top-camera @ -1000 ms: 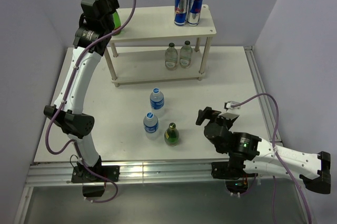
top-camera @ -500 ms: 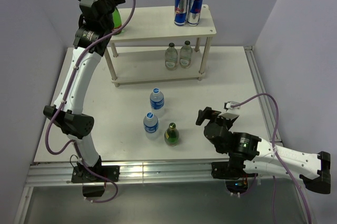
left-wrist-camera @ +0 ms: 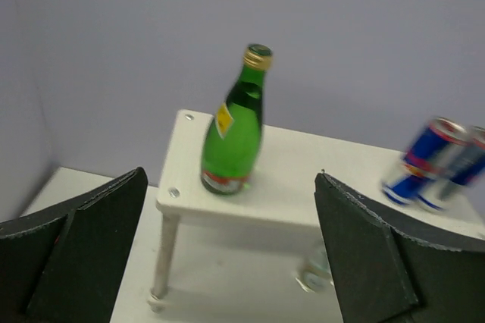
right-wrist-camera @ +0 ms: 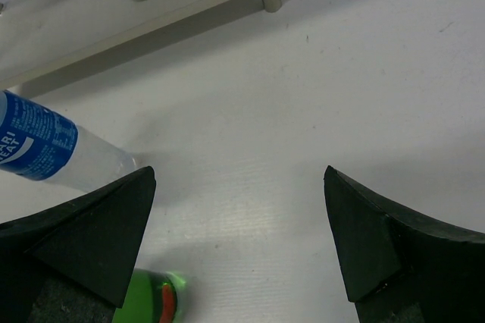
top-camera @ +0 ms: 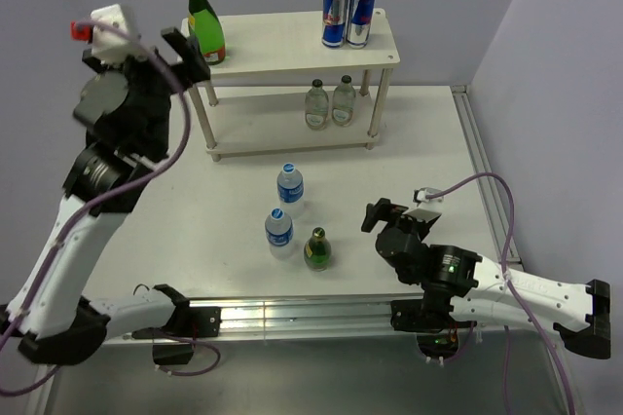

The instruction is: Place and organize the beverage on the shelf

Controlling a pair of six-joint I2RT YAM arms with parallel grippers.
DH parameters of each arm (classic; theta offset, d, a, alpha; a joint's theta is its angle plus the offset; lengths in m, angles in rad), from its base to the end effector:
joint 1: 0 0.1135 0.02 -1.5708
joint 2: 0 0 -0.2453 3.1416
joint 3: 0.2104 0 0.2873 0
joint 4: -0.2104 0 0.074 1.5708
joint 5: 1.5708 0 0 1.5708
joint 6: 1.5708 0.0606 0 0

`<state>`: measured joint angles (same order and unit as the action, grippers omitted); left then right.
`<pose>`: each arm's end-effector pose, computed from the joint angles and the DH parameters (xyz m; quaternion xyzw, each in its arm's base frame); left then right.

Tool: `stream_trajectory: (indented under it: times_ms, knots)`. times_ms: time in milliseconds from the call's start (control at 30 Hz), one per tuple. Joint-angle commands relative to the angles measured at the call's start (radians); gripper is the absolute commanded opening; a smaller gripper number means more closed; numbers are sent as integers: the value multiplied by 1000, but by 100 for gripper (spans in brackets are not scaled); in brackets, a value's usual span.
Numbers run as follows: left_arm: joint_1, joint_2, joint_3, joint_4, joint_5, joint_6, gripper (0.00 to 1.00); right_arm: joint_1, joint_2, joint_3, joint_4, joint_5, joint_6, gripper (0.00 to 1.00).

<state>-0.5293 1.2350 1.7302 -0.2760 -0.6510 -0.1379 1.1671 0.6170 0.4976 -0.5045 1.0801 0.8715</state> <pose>0.2578 -0.1082 0.5580 -0.1295 0.6299 -0.0531 0.7640 0.1235 0.1531 0.2216 0.1195 0.7895 0.0933 0.5947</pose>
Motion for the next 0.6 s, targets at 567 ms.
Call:
stream_trajectory:
  times_ms: [567]
  knots:
    - [-848,-324,-934,167,-151,-450,94,5,21,25,-147,147,224,100]
